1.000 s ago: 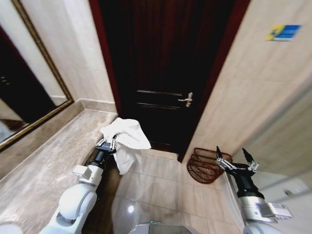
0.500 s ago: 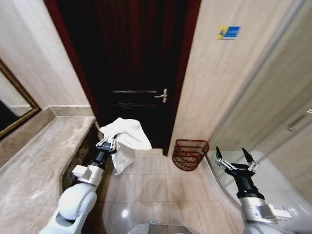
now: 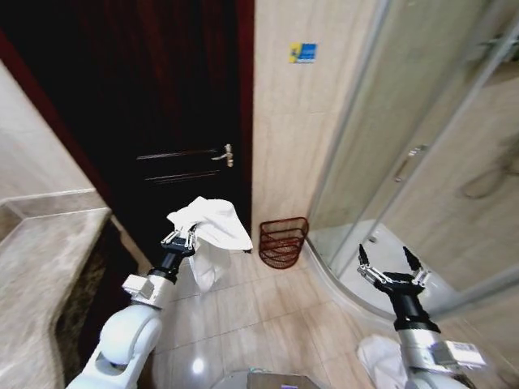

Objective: Discard the used towel into the hamper.

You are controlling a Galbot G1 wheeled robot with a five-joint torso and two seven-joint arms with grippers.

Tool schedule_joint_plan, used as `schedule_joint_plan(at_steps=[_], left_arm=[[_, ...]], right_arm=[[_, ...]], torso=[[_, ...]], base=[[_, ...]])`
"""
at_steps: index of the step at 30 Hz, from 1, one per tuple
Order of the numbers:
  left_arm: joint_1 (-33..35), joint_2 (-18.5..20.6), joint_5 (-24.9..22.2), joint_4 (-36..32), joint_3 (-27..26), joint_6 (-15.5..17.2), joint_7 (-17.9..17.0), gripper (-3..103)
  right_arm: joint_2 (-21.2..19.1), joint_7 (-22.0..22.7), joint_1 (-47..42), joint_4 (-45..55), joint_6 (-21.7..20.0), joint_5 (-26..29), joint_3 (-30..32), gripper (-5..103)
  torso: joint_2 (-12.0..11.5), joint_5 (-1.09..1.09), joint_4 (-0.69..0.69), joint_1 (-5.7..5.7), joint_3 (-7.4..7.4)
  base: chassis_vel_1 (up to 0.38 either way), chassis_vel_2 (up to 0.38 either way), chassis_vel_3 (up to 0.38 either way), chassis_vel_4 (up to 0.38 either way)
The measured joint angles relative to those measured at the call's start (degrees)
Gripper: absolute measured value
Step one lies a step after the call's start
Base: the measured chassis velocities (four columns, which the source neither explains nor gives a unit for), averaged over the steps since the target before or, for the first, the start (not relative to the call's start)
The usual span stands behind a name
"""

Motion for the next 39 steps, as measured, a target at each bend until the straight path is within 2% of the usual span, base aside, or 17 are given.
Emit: schedule_joint_plan(at_steps=[12,39], left_arm=[[-0.3,-0.1,-1.3,0.6,0.2,-1.1,0.8,7],[0.0,-0.2,-1.0,1.4,0.1,-2.2,1.4,7]], right_arm=[[0.0,2.3,0.8,-0.8,-0.1,-1.2,-0.2,100],[0.0,2.3,0.3,-2.0,1.2,-0.6,0.2,100]], torso=[[0.0,-0.01,0.03,0.01,0.00],[0.0,-0.01,0.02,0.00,0.00]], base=[[-0.011,-0.024,-0.020,-0.012],[-0.039,0.040,0.037,-0.042]])
